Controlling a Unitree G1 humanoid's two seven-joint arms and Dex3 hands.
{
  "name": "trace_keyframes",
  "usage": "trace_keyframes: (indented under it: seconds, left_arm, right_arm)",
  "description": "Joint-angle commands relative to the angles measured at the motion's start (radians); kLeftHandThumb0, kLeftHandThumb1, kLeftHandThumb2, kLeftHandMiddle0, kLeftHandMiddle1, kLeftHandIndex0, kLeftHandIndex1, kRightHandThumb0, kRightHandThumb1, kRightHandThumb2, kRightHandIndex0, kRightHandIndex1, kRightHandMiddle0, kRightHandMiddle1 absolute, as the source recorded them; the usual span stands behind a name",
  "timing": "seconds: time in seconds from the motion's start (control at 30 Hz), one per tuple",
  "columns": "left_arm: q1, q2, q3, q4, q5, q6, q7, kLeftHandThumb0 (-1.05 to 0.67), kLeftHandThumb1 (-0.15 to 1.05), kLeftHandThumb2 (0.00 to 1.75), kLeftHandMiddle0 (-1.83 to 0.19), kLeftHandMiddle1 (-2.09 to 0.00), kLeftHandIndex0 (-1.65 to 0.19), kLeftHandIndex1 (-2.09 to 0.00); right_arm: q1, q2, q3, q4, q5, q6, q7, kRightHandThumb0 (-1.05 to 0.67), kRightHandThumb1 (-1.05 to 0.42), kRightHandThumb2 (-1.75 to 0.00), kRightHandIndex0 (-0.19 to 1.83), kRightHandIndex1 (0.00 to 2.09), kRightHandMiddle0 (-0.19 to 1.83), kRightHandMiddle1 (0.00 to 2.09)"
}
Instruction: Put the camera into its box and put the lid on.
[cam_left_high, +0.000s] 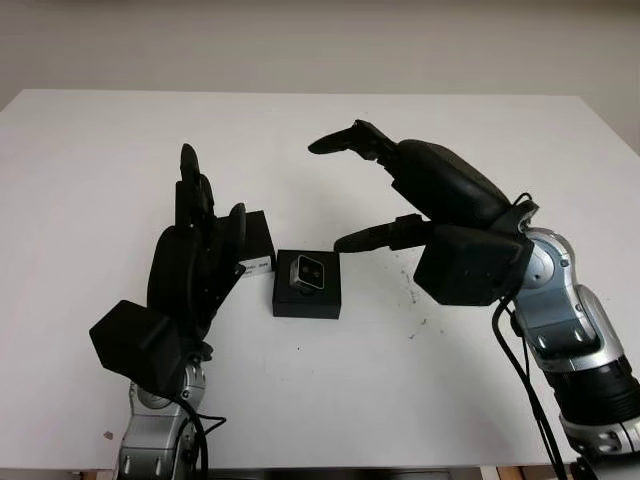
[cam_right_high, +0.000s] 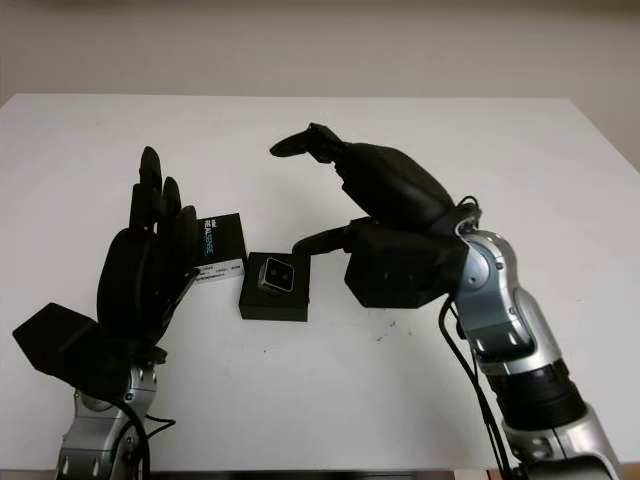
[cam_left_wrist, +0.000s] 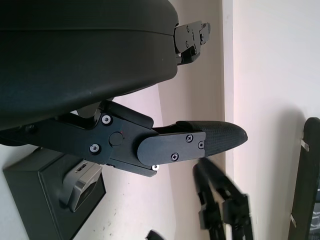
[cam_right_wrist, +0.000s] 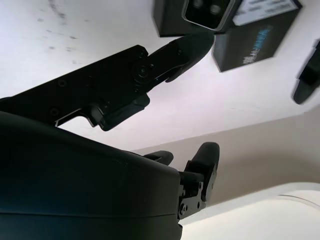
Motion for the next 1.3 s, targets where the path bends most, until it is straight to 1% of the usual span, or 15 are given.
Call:
trace_keyframes:
  seconds: [0.0, 0.13, 0.3, 0.4, 0.53, 0.67, 0.77, 0.97, 1.07, 1.27]
  left_arm:
    - [0.01, 0.005, 0.005, -0.026, 0.001, 0.002, 0.002, -0.75, 1.05, 0.48, 0.19, 0.0, 0.19, 0.0]
    - [0.016, 0.011, 0.005, -0.034, -0.003, 0.006, -0.008, -0.75, 1.05, 0.48, 0.19, 0.0, 0.19, 0.0]
    - [0.013, 0.012, 0.006, -0.032, -0.016, 0.004, -0.023, -0.73, 1.05, 0.48, 0.19, 0.0, 0.19, 0.0]
    - [0.013, 0.011, 0.003, -0.036, -0.015, 0.014, -0.023, -0.73, 1.05, 0.48, 0.19, 0.0, 0.19, 0.0]
    - [0.009, 0.014, 0.002, -0.038, -0.011, 0.021, -0.023, -0.73, 1.05, 0.48, 0.19, 0.0, 0.19, 0.0]
    - [0.004, 0.017, 0.004, -0.037, -0.008, 0.027, -0.023, -0.73, 1.05, 0.49, 0.19, 0.0, 0.19, 0.0]
    - [-0.002, 0.017, 0.005, -0.036, -0.012, 0.03, -0.026, -0.73, 1.05, 0.48, 0.19, 0.0, 0.19, 0.0]
    - [-0.011, 0.018, 0.007, -0.037, -0.011, 0.039, -0.023, -0.73, 1.05, 0.48, 0.19, 0.0, 0.19, 0.0]
    - [-0.014, 0.019, 0.007, -0.032, -0.005, 0.03, -0.021, -0.71, 1.05, 0.49, 0.19, 0.0, 0.19, 0.0]
    - [-0.015, 0.019, 0.008, -0.037, -0.011, 0.041, -0.025, -0.72, 1.05, 0.49, 0.19, 0.0, 0.19, 0.0]
  right_arm:
    - [0.037, -0.004, -0.004, -0.031, -0.027, -0.008, -0.029, -0.59, -0.84, -0.05, 0.31, 0.22, 0.27, 0.62]
    - [0.103, 0.023, 0.01, -0.062, -0.093, 0.006, -0.08, -0.6, -0.84, -0.06, 0.3, 0.2, 0.31, 0.59]
    - [0.145, 0.073, 0.052, -0.078, -0.233, 0.033, -0.174, -0.66, -0.89, -0.06, 0.34, 0.17, 0.21, 0.87]
    - [0.158, 0.1, 0.081, -0.084, -0.305, 0.054, -0.197, -0.69, -0.91, -0.06, 0.34, 0.16, 0.17, 0.95]
    - [0.161, 0.149, 0.115, -0.081, -0.359, 0.086, -0.215, -0.72, -0.93, -0.06, 0.33, 0.15, 0.11, 1.04]
    - [0.162, 0.206, 0.13, -0.073, -0.357, 0.116, -0.223, -0.73, -0.95, -0.06, 0.32, 0.15, 0.08, 1.1]
    - [0.162, 0.244, 0.144, -0.074, -0.337, 0.146, -0.193, -0.72, -0.96, -0.06, 0.3, 0.14, 0.06, 1.12]
    - [0.162, 0.265, 0.155, -0.091, -0.336, 0.176, -0.153, -0.73, -0.96, -0.05, 0.31, 0.15, 0.08, 1.19]
    - [0.166, 0.272, 0.153, -0.094, -0.327, 0.181, -0.146, -0.71, -0.95, -0.05, 0.3, 0.14, 0.08, 1.18]
    - [0.169, 0.272, 0.159, -0.082, -0.334, 0.193, -0.147, -0.73, -0.96, -0.06, 0.31, 0.14, 0.08, 1.16]
